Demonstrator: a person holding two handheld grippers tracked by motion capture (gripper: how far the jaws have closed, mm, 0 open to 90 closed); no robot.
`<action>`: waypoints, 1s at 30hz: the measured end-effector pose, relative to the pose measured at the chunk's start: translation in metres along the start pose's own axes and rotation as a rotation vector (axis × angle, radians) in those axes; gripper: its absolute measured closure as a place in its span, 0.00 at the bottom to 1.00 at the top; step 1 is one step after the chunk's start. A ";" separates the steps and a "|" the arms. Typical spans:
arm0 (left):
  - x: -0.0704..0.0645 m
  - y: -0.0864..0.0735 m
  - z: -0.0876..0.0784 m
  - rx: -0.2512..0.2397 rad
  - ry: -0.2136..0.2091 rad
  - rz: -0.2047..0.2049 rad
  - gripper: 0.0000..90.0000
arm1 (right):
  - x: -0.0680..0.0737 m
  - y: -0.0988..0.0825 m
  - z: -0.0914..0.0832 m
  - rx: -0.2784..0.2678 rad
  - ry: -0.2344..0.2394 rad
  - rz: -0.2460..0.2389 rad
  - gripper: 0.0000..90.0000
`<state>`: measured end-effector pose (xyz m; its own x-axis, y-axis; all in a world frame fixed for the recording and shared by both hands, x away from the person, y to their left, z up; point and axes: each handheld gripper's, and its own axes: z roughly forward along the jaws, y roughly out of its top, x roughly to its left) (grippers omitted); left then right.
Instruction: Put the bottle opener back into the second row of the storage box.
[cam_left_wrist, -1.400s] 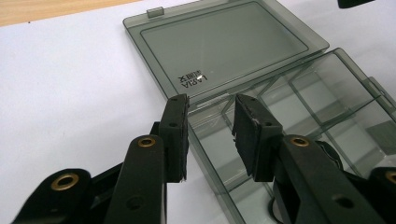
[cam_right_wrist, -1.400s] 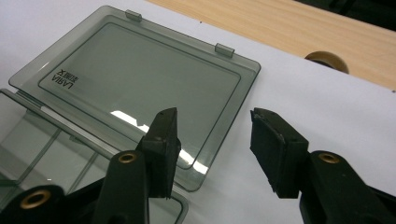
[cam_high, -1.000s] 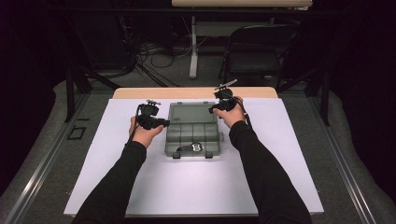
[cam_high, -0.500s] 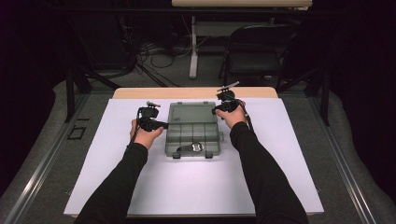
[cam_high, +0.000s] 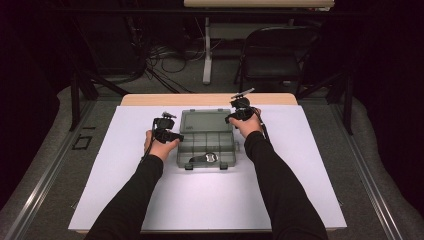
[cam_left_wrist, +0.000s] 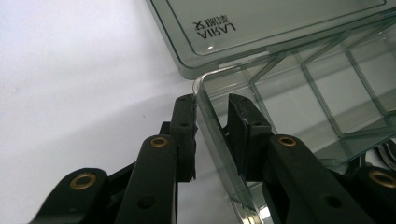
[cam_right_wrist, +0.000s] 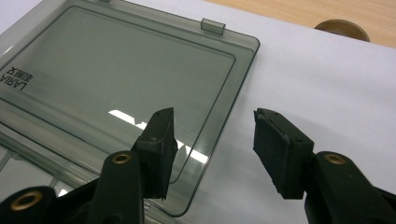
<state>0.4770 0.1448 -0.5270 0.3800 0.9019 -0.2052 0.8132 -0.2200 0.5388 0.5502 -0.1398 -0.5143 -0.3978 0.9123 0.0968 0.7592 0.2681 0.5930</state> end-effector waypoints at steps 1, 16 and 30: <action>0.000 0.000 0.001 0.006 0.001 0.001 0.80 | 0.000 -0.001 0.002 -0.017 0.007 0.003 0.52; -0.003 -0.004 0.016 0.042 0.031 0.005 0.78 | 0.002 -0.003 0.010 -0.004 0.016 0.029 0.50; -0.006 -0.007 0.017 0.025 0.055 0.016 0.80 | 0.004 -0.006 0.019 0.026 0.039 0.060 0.46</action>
<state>0.4760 0.1346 -0.5434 0.3687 0.9172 -0.1511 0.8181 -0.2430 0.5212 0.5537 -0.1317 -0.5327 -0.3711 0.9142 0.1630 0.7952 0.2222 0.5642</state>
